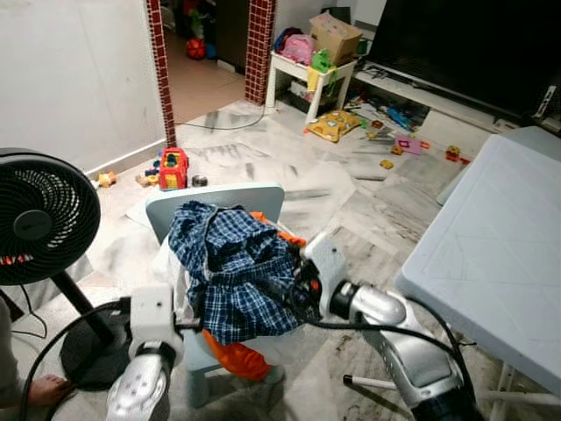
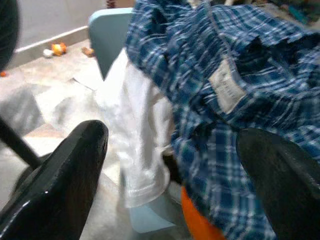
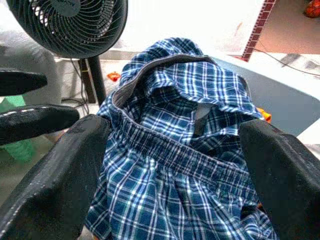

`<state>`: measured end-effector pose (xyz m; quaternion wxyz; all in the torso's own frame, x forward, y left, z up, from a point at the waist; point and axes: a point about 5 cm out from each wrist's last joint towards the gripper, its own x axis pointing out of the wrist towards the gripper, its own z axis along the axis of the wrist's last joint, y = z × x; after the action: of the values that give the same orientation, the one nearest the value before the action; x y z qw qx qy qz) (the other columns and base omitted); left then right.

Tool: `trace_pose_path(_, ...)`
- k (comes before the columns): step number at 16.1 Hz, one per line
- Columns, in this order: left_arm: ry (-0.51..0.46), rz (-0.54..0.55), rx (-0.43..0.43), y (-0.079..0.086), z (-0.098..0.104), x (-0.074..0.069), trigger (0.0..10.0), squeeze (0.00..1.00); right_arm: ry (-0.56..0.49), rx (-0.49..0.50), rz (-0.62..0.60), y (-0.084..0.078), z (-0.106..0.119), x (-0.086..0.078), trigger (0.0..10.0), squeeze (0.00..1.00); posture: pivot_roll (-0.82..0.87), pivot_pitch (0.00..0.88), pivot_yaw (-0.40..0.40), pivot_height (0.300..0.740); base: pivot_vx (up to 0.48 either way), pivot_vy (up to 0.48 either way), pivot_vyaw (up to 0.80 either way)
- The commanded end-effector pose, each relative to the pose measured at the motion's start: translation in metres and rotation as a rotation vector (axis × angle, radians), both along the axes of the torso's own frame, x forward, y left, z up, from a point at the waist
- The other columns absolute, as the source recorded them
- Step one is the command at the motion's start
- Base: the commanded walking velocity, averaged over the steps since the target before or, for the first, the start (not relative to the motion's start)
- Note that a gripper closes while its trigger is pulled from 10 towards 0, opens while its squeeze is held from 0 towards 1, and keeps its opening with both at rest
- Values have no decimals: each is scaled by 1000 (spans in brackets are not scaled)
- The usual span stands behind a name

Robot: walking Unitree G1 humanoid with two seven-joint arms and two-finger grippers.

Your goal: Hang hanger

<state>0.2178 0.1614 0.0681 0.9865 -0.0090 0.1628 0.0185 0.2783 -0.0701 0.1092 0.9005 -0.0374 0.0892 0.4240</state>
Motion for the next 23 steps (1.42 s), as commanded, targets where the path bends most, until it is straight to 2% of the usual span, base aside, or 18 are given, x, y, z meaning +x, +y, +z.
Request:
trace_pose_path(1,11,-23,-24,-2,-3,8,10000,0,-12,3,-48,-8,3,4,10000,0,63,0,-119,740,0,0,0)
trace_pose_path(2,11,-23,-24,-2,-3,8,10000,0,-12,3,-48,-8,3,4,10000,0,63,0,-119,740,0,0,0)
trace_pose_path(3,18,-74,-24,-9,-5,25,10000,0,-17,-1,-71,-13,2,0,10000,0,37,0,-100,740,0,0,0)
trace_pose_path(6,46,-120,-20,-20,-8,39,10000,0,-28,-12,-78,-14,2,-5,10000,0,13,0,-84,740,0,0,0)
trace_pose_path(11,54,-177,-38,-41,-13,53,10000,0,-48,-18,-95,-14,5,-3,10000,0,-4,0,-68,740,0,0,0)
trace_pose_path(14,67,-179,-40,-37,-19,57,10000,0,-54,-15,-109,-13,6,-2,10000,0,-7,0,-57,740,0,0,0)
trace_pose_path(15,61,-179,-45,-36,-19,58,9569,0,-55,-14,-110,-13,6,-3,10000,0,-9,0,-53,740,0,0,0)
trace_pose_path(16,53,-185,-62,-36,-20,61,863,0,-56,-13,-116,-12,5,-3,10000,0,-12,0,-49,740,0,0,0)
trace_pose_path(17,59,-190,-60,-36,-22,63,0,0,-56,-12,-122,-13,5,-3,10000,0,-18,0,-40,740,0,0,0)
trace_pose_path(23,0,-210,-62,-36,-14,76,0,0,-50,-13,-167,-18,1,-8,10000,0,-29,0,-3,740,0,0,0)
